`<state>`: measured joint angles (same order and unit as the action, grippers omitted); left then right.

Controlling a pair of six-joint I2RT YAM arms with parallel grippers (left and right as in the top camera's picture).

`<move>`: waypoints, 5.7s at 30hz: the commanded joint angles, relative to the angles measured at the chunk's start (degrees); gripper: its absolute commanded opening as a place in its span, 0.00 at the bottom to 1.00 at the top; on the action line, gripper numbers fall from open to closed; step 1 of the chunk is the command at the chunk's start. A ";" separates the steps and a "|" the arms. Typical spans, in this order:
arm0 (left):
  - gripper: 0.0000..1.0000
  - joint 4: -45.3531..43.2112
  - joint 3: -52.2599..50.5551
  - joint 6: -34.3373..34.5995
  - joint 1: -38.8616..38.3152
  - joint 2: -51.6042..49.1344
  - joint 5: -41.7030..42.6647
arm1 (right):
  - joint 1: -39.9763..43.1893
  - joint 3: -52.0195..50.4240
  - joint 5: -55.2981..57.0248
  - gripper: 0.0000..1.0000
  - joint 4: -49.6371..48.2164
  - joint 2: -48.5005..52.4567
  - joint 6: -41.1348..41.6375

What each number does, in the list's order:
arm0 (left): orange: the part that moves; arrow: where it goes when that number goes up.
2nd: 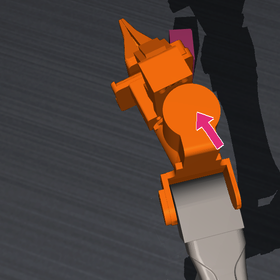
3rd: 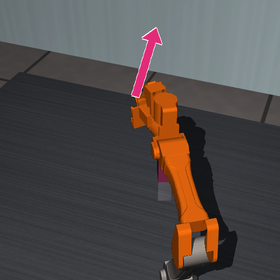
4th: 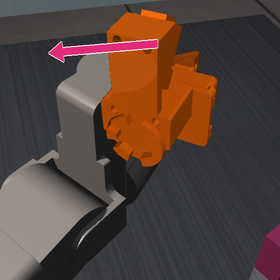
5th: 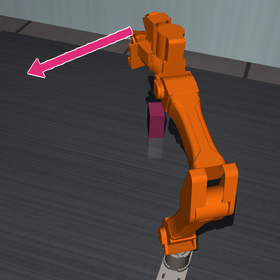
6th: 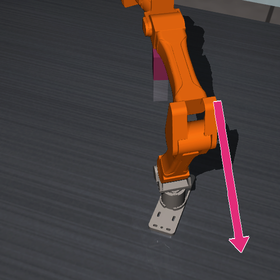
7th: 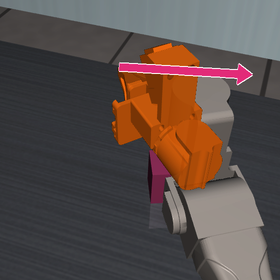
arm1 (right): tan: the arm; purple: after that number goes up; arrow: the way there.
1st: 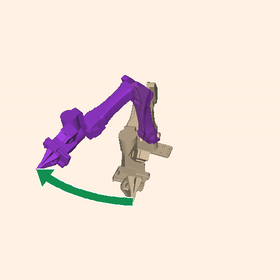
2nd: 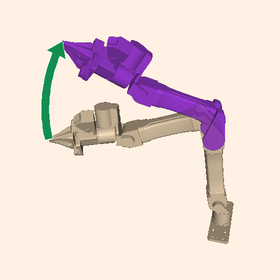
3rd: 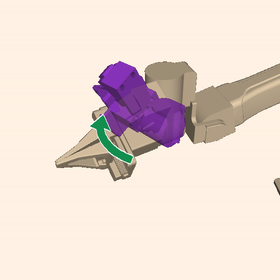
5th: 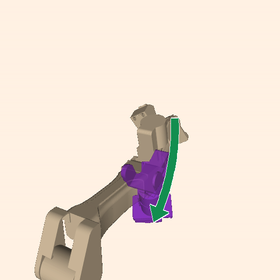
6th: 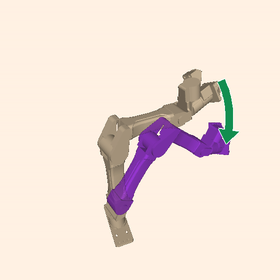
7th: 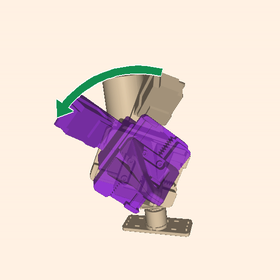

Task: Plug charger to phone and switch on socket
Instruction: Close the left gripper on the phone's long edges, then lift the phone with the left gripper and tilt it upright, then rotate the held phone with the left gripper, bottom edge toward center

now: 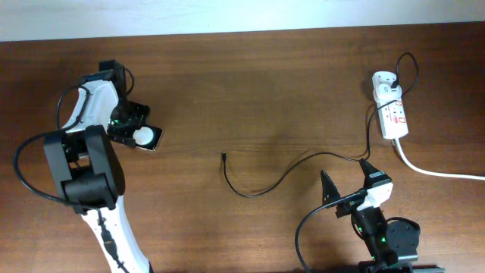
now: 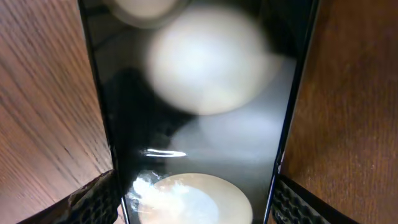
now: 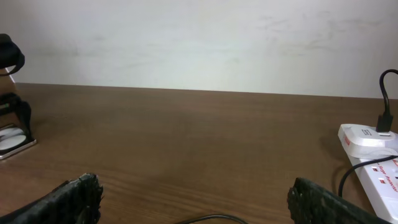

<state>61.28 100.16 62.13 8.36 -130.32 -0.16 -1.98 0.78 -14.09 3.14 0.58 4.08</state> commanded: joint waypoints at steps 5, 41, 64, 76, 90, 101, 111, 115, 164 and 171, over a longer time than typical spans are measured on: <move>0.54 1.49 -3.80 14.84 -0.13 -4.94 13.44 | -0.26 -0.46 -0.50 0.99 0.04 -0.39 -0.24; 0.99 -1.70 0.68 0.85 -9.11 12.74 2.05 | -0.26 -0.46 -0.50 0.99 0.04 -0.39 -0.24; 0.99 0.09 0.63 -81.59 -9.11 24.37 7.30 | -0.26 -0.46 -0.50 0.99 0.04 -0.39 -0.24; 0.99 2.78 0.61 -117.24 -9.11 23.76 15.80 | -0.26 -0.46 -0.48 0.99 0.04 -0.39 -0.24; 0.99 1.03 0.61 -119.27 -17.44 5.95 -4.81 | -0.26 -0.46 -0.50 0.99 0.04 -0.39 -0.24; 0.99 -3.39 0.39 -120.15 -19.19 0.26 -7.82 | -0.26 -0.46 -0.50 0.99 0.04 -0.39 -0.24; 0.99 -1.68 0.39 -121.87 -19.06 -0.28 -7.80 | -0.26 -0.46 -0.50 0.99 0.04 -0.39 -0.24; 0.99 -1.64 0.28 -121.85 -19.06 -0.96 -7.65 | -0.26 -0.46 -0.50 0.99 0.04 -0.39 -0.24; 0.73 0.72 0.17 -64.43 -17.62 -4.72 2.58 | -0.26 -0.46 -0.50 0.99 0.04 -0.39 -0.24; 0.75 0.46 0.17 -46.58 -18.34 -4.72 10.54 | -0.26 -0.46 -0.50 0.99 0.04 -0.39 -0.24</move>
<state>61.65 101.73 5.98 -9.30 -131.07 0.97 -1.98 0.78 -14.09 3.14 0.58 4.08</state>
